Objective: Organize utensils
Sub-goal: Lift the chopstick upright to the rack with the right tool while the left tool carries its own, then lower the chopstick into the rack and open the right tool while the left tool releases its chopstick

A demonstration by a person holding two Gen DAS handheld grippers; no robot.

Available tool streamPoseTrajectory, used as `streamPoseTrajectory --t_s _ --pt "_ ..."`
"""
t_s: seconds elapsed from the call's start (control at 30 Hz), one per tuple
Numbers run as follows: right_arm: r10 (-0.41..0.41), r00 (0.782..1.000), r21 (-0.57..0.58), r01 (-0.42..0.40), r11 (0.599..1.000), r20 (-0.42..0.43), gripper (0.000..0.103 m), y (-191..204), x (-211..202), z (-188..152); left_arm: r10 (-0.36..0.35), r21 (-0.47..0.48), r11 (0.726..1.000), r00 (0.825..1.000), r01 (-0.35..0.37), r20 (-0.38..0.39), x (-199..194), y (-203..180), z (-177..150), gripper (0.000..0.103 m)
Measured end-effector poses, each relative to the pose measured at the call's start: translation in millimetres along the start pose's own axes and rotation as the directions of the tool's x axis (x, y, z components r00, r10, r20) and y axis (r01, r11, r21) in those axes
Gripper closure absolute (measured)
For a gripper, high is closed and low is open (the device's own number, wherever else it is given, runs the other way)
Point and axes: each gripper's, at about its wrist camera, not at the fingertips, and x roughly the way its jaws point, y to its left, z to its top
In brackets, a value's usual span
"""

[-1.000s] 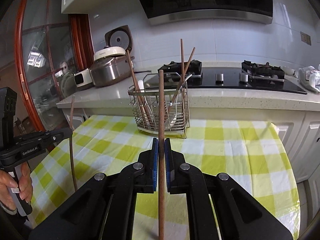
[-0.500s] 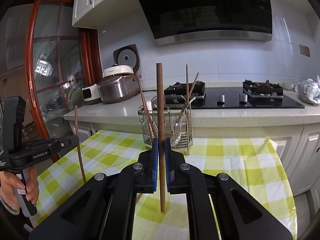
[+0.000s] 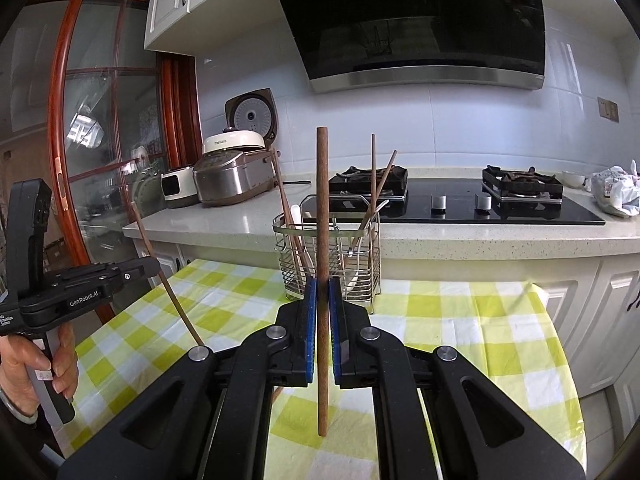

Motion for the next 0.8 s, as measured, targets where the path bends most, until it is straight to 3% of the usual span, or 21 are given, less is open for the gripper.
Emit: streamPoseTrajectory --t_s 0.43,0.8 --pt "-0.002 1.000 -0.052 0.003 0.999 0.012 0.096 4 19 28 -0.040 0.034 0.999 0.999 0.040 0.014 2 -3 41 0.098" --pt "0.024 0.998 -0.051 -0.021 0.998 0.063 0.096 -8 54 110 -0.070 0.058 0.996 0.997 0.068 0.035 20 -2 118 0.098"
